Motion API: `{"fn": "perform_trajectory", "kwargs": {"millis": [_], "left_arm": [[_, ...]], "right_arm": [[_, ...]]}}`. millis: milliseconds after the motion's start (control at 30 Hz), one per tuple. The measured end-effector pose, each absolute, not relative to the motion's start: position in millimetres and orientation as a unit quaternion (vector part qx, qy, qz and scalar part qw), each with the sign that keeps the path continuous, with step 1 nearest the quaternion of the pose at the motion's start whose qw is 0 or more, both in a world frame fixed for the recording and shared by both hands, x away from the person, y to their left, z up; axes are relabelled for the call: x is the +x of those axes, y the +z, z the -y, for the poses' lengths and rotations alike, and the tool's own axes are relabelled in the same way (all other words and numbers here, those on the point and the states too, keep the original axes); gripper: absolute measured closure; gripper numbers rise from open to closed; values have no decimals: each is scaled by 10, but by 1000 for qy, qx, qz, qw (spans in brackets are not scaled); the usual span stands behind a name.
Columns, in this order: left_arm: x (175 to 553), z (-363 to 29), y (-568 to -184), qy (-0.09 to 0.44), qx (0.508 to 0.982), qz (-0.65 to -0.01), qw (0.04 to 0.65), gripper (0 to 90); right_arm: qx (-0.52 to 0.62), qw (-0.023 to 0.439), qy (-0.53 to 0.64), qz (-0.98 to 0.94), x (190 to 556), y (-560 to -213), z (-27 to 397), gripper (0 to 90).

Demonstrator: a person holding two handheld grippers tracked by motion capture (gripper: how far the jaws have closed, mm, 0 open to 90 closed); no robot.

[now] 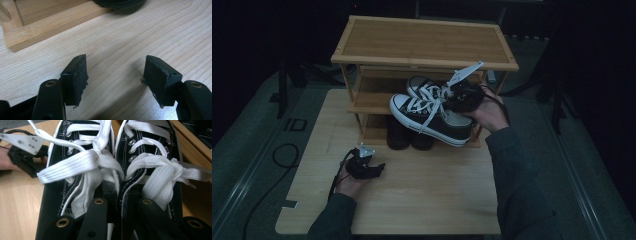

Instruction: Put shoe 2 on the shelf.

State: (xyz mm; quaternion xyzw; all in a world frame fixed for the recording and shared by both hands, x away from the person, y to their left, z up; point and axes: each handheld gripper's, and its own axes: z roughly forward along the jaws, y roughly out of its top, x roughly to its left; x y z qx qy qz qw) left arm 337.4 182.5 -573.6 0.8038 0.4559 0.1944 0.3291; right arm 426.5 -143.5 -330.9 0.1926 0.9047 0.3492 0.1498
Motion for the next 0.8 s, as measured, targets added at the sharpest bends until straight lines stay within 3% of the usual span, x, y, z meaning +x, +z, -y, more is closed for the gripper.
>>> {"fn": "perform_trajectory", "kwargs": {"millis": [433, 800], "left_arm": [[3374, -1826, -5735, 194, 804, -455, 329, 360], [3375, -1827, -5734, 193, 805, -455, 329, 360]], "right_arm": [[220, 161, 357, -894, 4311, -3335, 1365, 840], [246, 202, 359, -878, 4345, -3348, 1270, 841]]}}
